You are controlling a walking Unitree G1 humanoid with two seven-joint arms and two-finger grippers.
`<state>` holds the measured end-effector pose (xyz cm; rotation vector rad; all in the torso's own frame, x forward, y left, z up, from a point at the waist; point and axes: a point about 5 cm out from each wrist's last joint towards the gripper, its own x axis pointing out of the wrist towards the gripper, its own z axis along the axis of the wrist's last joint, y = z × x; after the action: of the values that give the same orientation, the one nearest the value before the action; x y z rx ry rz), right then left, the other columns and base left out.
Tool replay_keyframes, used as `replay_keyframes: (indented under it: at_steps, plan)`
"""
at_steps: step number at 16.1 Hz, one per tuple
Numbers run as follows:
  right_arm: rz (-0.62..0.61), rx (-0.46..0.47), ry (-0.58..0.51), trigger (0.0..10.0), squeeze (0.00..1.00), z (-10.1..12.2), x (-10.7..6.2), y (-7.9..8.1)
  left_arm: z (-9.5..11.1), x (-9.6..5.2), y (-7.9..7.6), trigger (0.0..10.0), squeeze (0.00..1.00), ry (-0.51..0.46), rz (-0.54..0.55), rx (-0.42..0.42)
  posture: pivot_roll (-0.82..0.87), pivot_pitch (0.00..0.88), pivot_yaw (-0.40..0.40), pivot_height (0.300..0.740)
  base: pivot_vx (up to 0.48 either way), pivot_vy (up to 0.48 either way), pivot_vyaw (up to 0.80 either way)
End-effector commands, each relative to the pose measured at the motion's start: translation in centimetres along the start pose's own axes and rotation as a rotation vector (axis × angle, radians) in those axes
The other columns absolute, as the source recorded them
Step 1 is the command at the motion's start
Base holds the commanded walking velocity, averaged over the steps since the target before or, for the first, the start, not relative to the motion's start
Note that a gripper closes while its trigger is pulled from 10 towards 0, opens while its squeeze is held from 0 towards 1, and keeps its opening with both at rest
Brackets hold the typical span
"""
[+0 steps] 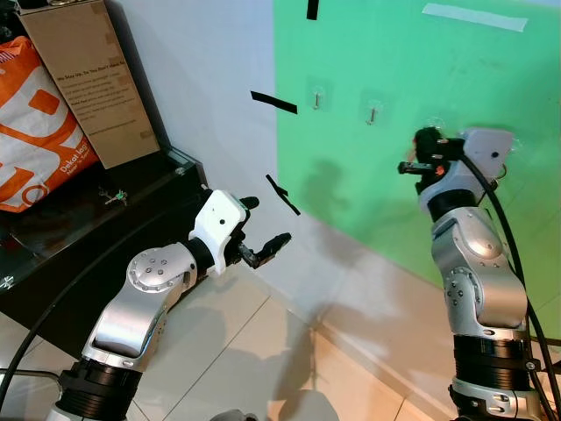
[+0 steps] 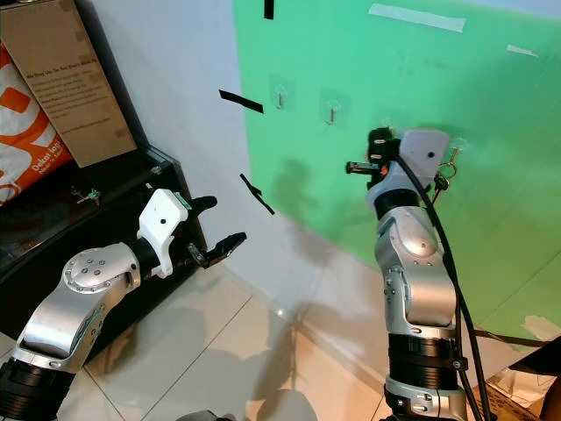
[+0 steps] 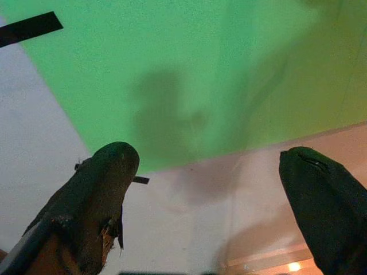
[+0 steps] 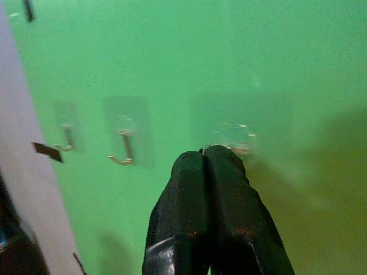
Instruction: Hang keys on a hook
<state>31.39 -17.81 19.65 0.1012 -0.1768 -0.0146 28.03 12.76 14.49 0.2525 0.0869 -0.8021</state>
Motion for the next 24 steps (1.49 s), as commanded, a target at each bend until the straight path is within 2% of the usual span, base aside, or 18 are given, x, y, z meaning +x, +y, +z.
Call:
replay_keyframes:
  at_steps: [1, 5, 9, 16, 21, 23, 24]
  plan:
    - [-0.013, -0.001, 0.028, 10.0, 0.00, -0.3, 0.2, -0.1, 0.2, -0.2, -0.2, 10.0, 0.00, -0.002, -0.014, 0.001, -0.05, 0.000, 0.054, 0.740, 0.000, 0.000, 0.00]
    - [-0.049, 0.003, 0.052, 10.0, 0.00, -0.8, 0.2, -0.6, 0.3, -0.2, -0.2, 10.0, 0.00, -0.005, -0.023, -0.001, -0.05, 0.000, 0.056, 0.740, 0.000, 0.000, 0.00]
    - [-0.123, 0.057, 0.084, 10.0, 0.00, -1.2, 0.2, -1.5, 0.3, -0.3, -0.2, 10.0, 0.00, -0.008, -0.030, -0.001, -0.05, 0.000, 0.055, 0.740, 0.000, 0.000, 0.00]
    - [-0.214, 0.213, 0.134, 10.0, 0.00, -1.8, 0.1, -2.6, 0.3, -0.4, -0.2, 10.0, 0.00, -0.005, -0.029, 0.000, -0.05, 0.000, 0.057, 0.740, 0.000, 0.000, 0.00]
    - [-0.182, 0.234, 0.104, 10.0, 0.00, -1.3, 0.2, -2.4, 0.3, -0.4, -0.1, 10.0, 0.00, -0.002, -0.028, 0.005, -0.04, 0.000, 0.059, 0.740, 0.000, 0.000, 0.00]
    - [-0.095, 0.218, 0.042, 10.0, 0.00, 0.0, 0.3, -2.1, 0.4, -0.3, 0.0, 10.0, 0.00, -0.002, -0.021, 0.009, -0.04, 0.000, 0.058, 0.740, 0.000, 0.000, 0.00]
    - [-0.023, 0.159, 0.050, 10.0, 0.00, 0.3, 0.1, -2.0, 0.4, -0.4, 0.1, 10.0, 0.00, -0.001, -0.018, 0.009, -0.05, 0.000, 0.059, 0.740, 0.000, 0.000, 0.00]
